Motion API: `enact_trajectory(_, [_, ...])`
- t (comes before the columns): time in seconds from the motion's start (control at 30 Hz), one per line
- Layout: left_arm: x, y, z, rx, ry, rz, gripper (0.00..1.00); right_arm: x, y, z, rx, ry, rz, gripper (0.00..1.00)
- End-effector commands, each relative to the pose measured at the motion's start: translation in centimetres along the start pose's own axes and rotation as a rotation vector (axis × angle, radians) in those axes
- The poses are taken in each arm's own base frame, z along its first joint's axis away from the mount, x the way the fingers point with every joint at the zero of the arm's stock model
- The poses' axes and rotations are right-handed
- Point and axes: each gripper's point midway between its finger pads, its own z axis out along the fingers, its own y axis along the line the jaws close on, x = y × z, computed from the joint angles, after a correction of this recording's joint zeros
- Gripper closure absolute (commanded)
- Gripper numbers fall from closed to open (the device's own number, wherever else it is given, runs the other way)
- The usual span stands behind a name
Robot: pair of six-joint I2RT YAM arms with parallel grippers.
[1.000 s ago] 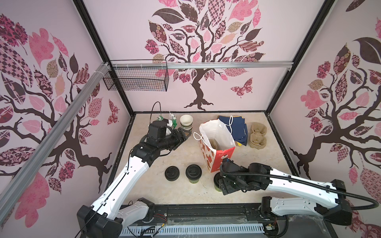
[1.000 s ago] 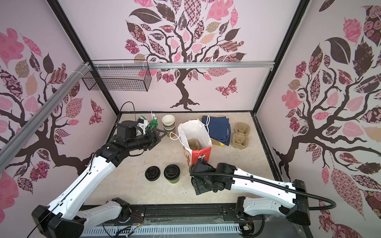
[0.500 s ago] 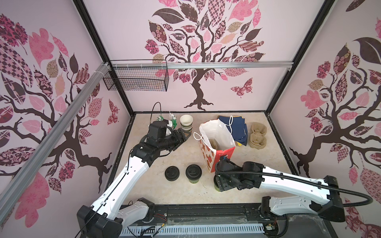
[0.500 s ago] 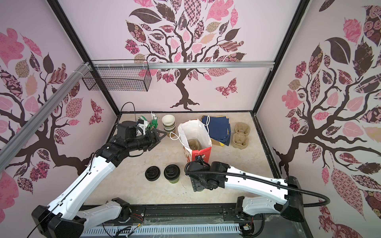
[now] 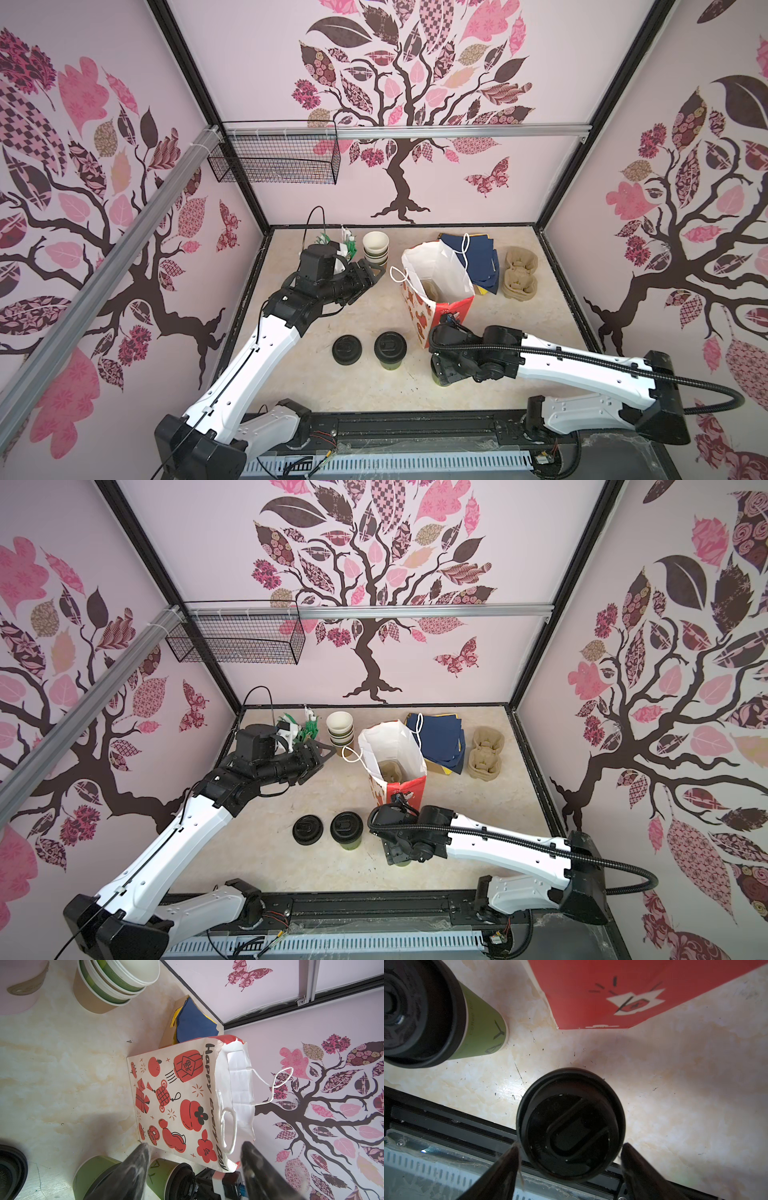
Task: Pack the takeout coffee
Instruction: 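Position the right gripper above the black lid of the nearest green cup, then lower the right gripper around the cup's black lid and close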
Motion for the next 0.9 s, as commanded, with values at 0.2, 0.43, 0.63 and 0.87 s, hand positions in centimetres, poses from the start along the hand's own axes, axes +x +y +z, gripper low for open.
enact_trajectory(0.2, [0.0,0.2,-0.2,0.006,-0.009,0.012,0.28,-0.1,-0.8,0.4,0.059,-0.007,0.092,0.19])
enact_trajectory(0.43, [0.0,0.1,-0.3,0.010,-0.011,0.013,0.28,0.2,-1.1,0.9,0.080,0.009,0.091,0.19])
enact_trajectory(0.63, [-0.1,0.2,-0.4,0.011,-0.014,0.010,0.28,0.6,-1.1,1.4,0.086,0.028,0.083,0.19])
enact_trajectory(0.87, [-0.1,0.2,-0.4,0.011,-0.017,0.009,0.28,0.9,-1.1,1.9,0.089,0.040,0.073,0.20])
